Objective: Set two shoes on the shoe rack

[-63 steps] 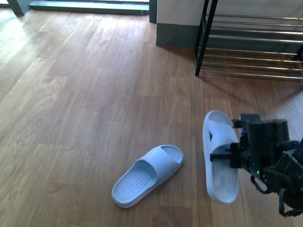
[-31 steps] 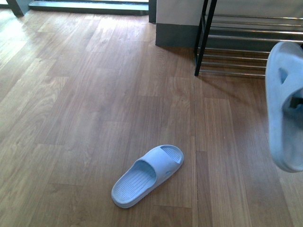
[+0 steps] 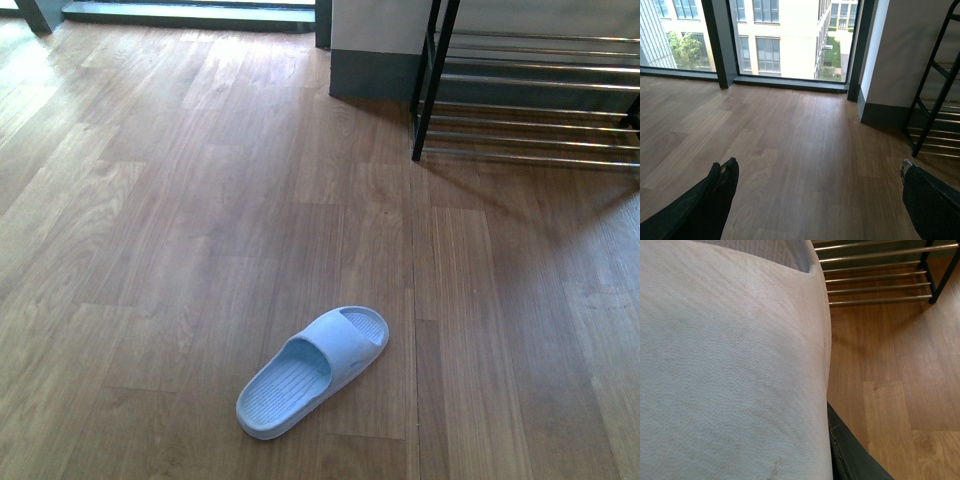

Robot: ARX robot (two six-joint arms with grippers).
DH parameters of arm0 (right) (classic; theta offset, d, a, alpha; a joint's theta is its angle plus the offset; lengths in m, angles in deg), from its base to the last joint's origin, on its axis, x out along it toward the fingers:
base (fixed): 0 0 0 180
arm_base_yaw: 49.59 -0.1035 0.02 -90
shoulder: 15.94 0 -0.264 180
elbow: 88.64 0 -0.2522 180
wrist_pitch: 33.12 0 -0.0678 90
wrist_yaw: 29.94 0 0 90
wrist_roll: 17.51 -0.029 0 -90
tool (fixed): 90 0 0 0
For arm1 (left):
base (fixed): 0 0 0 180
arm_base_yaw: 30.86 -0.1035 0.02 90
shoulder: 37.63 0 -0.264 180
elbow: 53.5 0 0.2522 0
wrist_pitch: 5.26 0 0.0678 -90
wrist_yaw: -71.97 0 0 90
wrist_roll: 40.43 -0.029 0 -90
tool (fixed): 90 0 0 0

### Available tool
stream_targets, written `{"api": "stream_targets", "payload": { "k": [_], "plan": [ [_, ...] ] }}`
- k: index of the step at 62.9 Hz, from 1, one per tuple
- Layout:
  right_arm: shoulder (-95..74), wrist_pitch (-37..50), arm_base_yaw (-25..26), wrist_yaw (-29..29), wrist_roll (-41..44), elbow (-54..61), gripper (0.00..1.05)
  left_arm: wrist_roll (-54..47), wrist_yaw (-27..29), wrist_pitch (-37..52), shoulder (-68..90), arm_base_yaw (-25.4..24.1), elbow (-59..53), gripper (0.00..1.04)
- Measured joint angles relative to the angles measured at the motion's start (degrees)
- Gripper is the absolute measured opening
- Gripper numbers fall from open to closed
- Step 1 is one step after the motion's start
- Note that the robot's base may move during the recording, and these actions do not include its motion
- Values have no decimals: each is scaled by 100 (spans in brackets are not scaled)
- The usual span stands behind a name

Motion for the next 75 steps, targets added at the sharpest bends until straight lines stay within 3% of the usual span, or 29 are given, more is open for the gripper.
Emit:
{"api": "stream_targets", "payload": {
  "k": [41,43,47,50,66,75],
  "plan": [
    [2,-7,33,0,-11,11,2,0,-11,0,0,-2,0,95],
    [0,-9,35,-7,-11,11,2,140,444,-264,146,105,87,95],
    [0,-9,33,-2,-13,11,2,684,1875,-1102,1154,627,553,95],
    [4,-7,33,4,-13,11,2,809,2253,-942,1930,699,699,95],
    [4,-9,31,13,-13,11,2,367,1558,1902,6758,717,1436,95],
    [4,-9,31,15,-13,11,2,-227,1373,2645,9320,748,2221,95]
  ]
}}
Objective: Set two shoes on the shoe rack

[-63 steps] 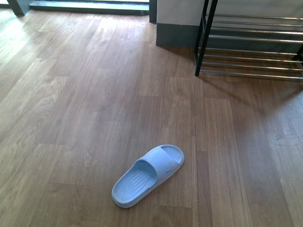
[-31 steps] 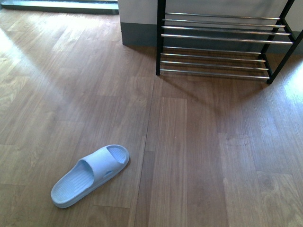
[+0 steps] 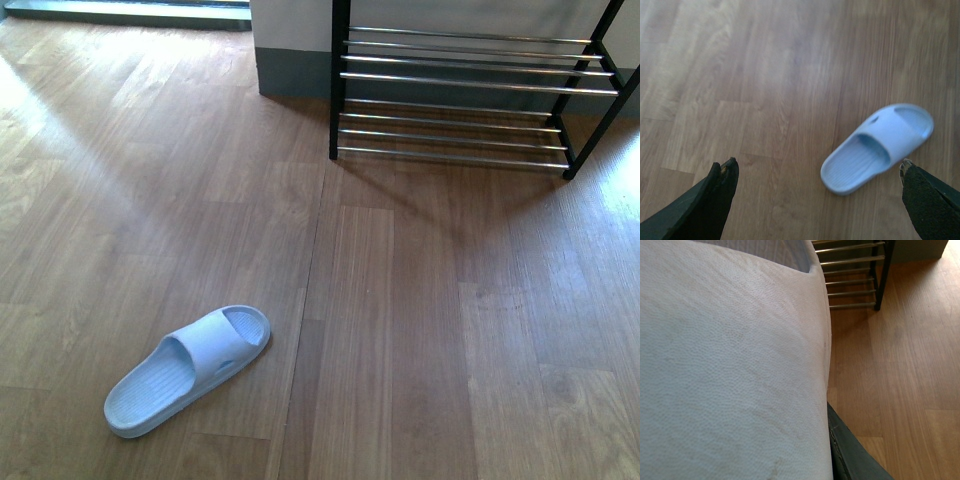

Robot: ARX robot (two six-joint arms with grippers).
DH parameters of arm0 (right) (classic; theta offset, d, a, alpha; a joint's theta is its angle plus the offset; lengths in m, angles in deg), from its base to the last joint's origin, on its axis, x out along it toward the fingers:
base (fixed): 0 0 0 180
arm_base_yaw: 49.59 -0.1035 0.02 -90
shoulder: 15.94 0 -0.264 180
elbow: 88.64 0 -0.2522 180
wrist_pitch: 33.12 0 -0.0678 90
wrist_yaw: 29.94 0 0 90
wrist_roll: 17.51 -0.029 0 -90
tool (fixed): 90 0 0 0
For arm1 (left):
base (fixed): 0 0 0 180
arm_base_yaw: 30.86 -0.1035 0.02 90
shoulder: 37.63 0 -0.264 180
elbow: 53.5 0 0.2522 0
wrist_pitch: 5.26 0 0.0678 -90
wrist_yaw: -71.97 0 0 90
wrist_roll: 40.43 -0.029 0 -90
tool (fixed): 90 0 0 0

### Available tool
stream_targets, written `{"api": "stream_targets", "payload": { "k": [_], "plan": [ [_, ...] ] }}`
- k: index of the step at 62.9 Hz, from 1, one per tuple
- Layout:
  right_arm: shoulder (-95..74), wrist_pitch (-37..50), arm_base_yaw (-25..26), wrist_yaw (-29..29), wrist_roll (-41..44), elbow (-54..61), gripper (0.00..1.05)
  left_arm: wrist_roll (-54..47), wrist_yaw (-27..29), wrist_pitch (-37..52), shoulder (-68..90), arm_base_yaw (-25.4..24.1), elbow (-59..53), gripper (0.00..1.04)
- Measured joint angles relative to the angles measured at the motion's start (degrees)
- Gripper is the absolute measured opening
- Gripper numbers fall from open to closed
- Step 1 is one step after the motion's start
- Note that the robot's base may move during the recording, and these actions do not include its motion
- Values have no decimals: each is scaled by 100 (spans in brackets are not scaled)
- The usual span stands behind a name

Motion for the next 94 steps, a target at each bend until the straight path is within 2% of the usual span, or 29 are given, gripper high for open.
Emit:
{"api": "stream_targets", "payload": {
  "k": [16,37,59,79,94],
  "plan": [
    [-2,2,0,0,0,0,2,-938,-254,254,3106,413,1224,95],
    [-2,0,0,0,0,0,2,-2041,-446,249,5488,863,2645,95],
    [0,0,0,0,0,0,2,-1893,-520,-44,6511,951,3628,95],
    [-2,0,0,2,0,0,2,-1563,-807,-76,6975,885,4256,95],
    [0,0,0,2,0,0,2,-1460,-951,-170,7145,874,4529,65]
  ]
}}
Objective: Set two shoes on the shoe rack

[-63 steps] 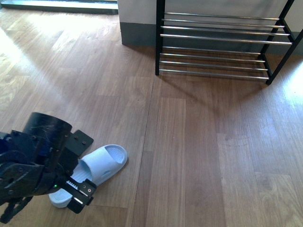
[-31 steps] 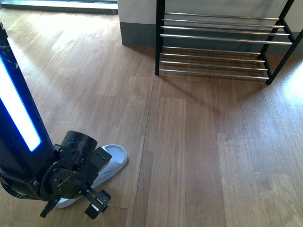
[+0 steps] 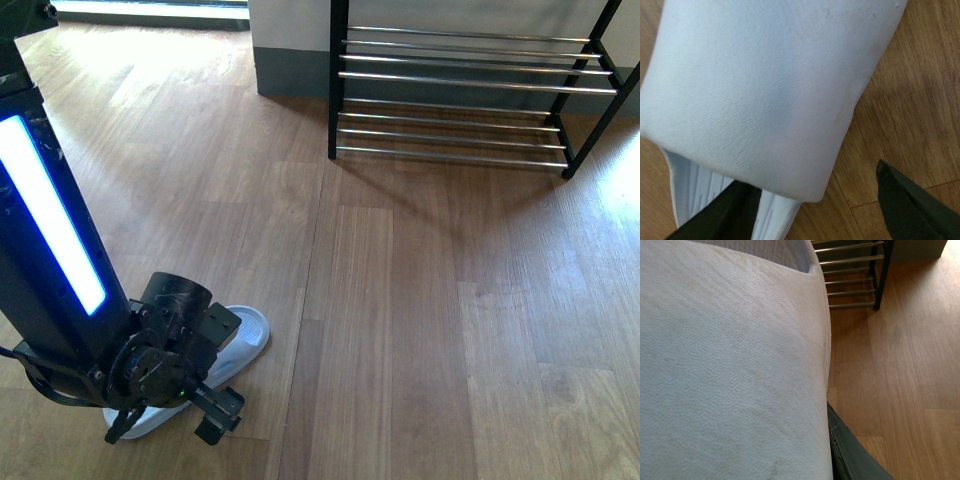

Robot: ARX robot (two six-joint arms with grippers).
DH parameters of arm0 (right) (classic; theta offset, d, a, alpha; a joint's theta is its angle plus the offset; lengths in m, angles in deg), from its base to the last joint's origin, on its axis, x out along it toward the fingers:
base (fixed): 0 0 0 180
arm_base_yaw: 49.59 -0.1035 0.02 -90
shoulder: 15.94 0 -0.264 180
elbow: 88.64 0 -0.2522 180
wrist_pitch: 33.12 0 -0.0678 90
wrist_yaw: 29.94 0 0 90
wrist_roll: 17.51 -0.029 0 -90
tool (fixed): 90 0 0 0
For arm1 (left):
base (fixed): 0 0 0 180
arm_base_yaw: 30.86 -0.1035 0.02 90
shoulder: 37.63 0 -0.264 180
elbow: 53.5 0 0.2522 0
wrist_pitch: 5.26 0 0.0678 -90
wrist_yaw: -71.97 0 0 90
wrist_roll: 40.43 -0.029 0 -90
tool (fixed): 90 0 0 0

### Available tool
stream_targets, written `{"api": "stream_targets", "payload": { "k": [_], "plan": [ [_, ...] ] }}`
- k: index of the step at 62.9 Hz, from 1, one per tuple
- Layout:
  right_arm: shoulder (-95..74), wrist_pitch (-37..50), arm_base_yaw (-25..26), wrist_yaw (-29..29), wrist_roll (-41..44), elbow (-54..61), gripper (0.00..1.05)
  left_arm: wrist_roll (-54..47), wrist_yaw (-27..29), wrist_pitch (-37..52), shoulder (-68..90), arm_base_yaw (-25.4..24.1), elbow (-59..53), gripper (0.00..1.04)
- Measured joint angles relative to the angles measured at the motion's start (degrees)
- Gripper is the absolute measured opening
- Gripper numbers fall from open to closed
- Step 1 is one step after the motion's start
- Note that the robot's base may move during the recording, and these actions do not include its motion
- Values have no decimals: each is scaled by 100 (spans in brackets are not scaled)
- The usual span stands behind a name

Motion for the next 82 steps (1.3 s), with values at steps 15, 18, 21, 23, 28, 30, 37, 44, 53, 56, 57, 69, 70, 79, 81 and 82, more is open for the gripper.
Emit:
{"api": "stream_targets", "payload": {
  "k": [15,18,21,23,28,30,37,44,53,56,57,69,70,79,81,82],
  "plan": [
    [0,0,0,0,0,0,2,103,-59,0,122,44,90,35],
    [0,0,0,-2,0,0,2,138,-59,24,125,46,92,28],
    [0,0,0,-2,0,0,2,177,-55,68,125,48,92,19],
    [0,2,0,0,0,0,2,197,-55,90,125,50,90,12],
    [-2,0,0,0,0,0,2,262,-20,190,122,50,72,2],
    [0,0,0,-2,0,0,2,299,-17,221,114,50,50,2],
    [-2,2,0,-2,0,0,2,426,-7,348,-35,33,-127,2],
    [-2,0,0,0,0,0,2,612,48,501,-387,-7,-361,2],
    [-2,2,0,-2,0,0,2,833,190,686,-1248,-144,-739,2],
    [0,0,0,-2,0,0,2,881,273,713,-1541,-192,-857,2],
    [-2,0,0,0,0,0,2,916,330,726,-1746,-227,-949,2],
    [-2,0,0,-2,0,0,2,1008,634,881,-3270,-424,-1805,2],
    [-2,2,0,-2,0,0,2,1012,649,885,-3383,-435,-1875,2],
    [0,0,0,-2,0,0,2,1027,901,874,-5298,-540,-3036,2],
    [0,2,0,-2,0,0,2,1003,955,798,-5705,-562,-3235,2],
    [-2,0,0,-2,0,0,2,1003,973,769,-5834,-568,-3296,2]
  ]
}}
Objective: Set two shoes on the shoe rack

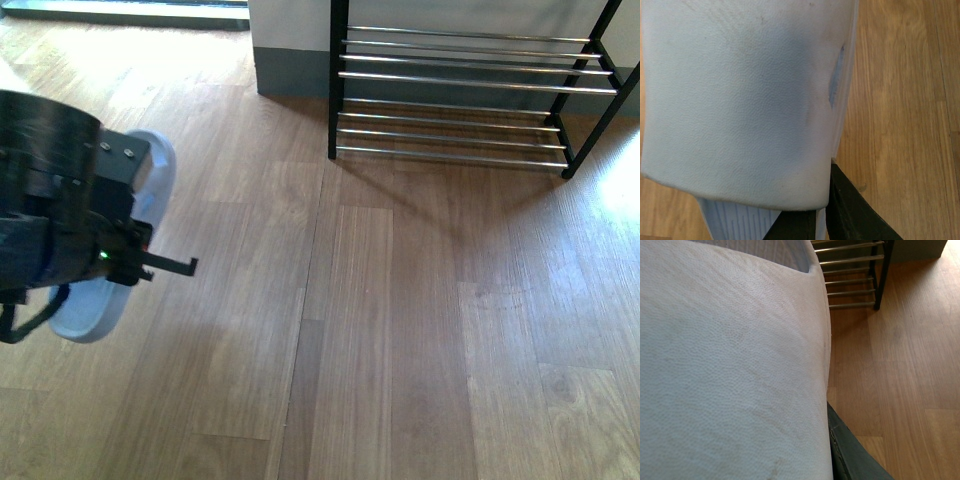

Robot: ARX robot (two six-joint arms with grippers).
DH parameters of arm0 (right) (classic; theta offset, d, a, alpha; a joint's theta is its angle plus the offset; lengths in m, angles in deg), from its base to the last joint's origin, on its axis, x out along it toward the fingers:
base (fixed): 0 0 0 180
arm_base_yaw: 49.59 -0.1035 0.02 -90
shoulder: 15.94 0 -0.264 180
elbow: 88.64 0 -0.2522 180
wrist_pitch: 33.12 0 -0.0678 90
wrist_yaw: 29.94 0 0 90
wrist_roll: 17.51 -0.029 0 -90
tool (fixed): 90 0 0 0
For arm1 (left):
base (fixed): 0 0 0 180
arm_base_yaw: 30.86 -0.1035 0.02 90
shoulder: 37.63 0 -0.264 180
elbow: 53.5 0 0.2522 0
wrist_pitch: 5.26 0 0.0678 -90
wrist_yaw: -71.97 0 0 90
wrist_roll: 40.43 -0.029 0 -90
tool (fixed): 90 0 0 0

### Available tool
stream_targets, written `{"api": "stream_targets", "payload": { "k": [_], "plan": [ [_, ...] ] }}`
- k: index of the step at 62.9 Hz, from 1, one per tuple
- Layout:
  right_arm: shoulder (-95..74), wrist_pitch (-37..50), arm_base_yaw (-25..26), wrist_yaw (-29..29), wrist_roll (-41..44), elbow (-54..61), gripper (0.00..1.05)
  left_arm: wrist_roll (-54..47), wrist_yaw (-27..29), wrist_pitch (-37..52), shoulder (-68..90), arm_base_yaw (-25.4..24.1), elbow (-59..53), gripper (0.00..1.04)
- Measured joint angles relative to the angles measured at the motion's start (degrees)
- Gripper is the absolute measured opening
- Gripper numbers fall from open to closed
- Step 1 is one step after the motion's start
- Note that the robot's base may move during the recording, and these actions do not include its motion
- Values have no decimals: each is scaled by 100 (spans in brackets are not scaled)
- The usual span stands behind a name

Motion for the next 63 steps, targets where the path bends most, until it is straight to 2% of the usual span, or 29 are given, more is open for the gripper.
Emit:
{"api": "stream_targets", "payload": {
  "k": [16,37,63],
  "plan": [
    [0,0,0,0,0,0,2,39,415,-973,-2686,-44,-957,2],
    [2,0,0,2,0,0,2,367,1585,-2577,-5305,511,-1753,2],
    [0,0,0,0,0,0,2,487,1648,-2688,-5633,592,-1810,2]
  ]
}}
